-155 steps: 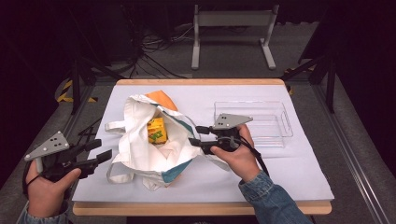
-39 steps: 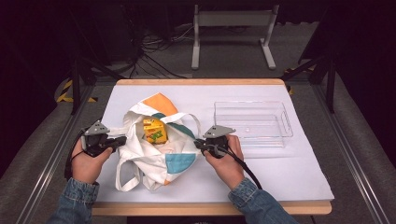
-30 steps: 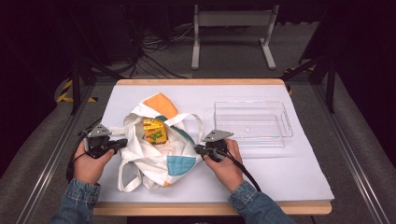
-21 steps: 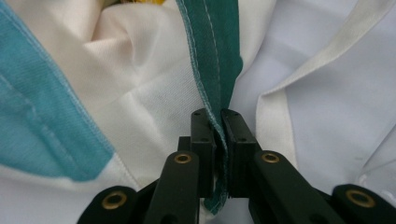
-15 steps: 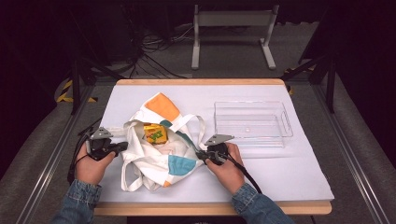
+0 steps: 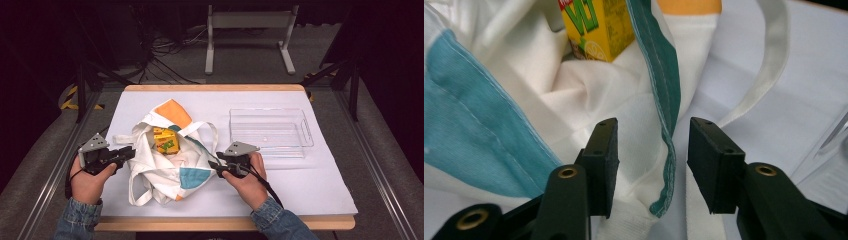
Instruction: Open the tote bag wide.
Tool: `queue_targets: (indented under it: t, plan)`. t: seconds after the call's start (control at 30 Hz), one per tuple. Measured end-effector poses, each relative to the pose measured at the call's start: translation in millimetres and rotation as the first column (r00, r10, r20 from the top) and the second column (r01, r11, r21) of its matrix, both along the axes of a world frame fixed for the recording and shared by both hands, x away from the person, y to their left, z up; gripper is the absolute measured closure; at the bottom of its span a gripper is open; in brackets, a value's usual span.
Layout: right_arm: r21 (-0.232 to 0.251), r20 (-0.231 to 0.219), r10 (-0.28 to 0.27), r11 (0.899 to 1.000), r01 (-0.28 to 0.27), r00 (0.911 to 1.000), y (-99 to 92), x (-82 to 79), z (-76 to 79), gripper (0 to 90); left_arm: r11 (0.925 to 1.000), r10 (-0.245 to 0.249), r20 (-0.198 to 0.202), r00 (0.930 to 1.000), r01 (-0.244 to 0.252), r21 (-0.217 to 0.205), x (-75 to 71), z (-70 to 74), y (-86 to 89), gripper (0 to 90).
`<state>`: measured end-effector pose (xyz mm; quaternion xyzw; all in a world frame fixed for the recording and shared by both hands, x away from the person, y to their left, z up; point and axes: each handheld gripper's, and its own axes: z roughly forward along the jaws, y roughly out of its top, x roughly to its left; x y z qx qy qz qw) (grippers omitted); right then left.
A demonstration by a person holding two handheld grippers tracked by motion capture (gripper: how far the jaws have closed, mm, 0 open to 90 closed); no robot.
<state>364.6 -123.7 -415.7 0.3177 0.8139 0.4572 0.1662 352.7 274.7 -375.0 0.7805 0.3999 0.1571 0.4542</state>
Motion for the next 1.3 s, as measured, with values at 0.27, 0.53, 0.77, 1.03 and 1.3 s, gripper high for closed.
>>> queue_targets:
  t: [0.27, 0.53, 0.77, 1.03, 1.3]
  plan:
    - [0.058, 0.058, 0.015, 0.998, -0.018, 0.9982, -2.1, -9.1, 19.5, 53.8, 0.9947, -0.103, 0.029, 0.9943, 0.103, -0.004, -24.7, 16.7, -25.6, 75.9]
    - [0.115, 0.098, 0.022, 0.993, -0.033, 0.995, -9.8, -15.5, 37.8, 55.3, 0.9672, -0.251, 0.011, 0.968, 0.251, -0.04, -40.5, 21.5, -53.8, 77.5]
    - [0.114, 0.098, 0.015, 0.993, -0.027, 0.9951, -18.8, -14.4, 41.1, 60.5, 0.9441, -0.325, -0.031, 0.9453, 0.322, -0.072, -35.3, 5.5, -74.4, 82.4]
    - [0.11, 0.096, 0.008, 0.994, -0.019, 0.9954, -24.2, -13.3, 41.0, 63.6, 0.9184, -0.39, -0.024, 0.9204, 0.387, -0.081, -31.5, -4.6, -87.2, 88.8]
    - [0.109, 0.094, 0.008, 0.994, -0.018, 0.9956, -25.3, -13.4, 40.8, 64.9, 0.9359, -0.351, -0.07, 0.9339, 0.347, -0.062, -16.9, -27.6, -88.6, 90.0]
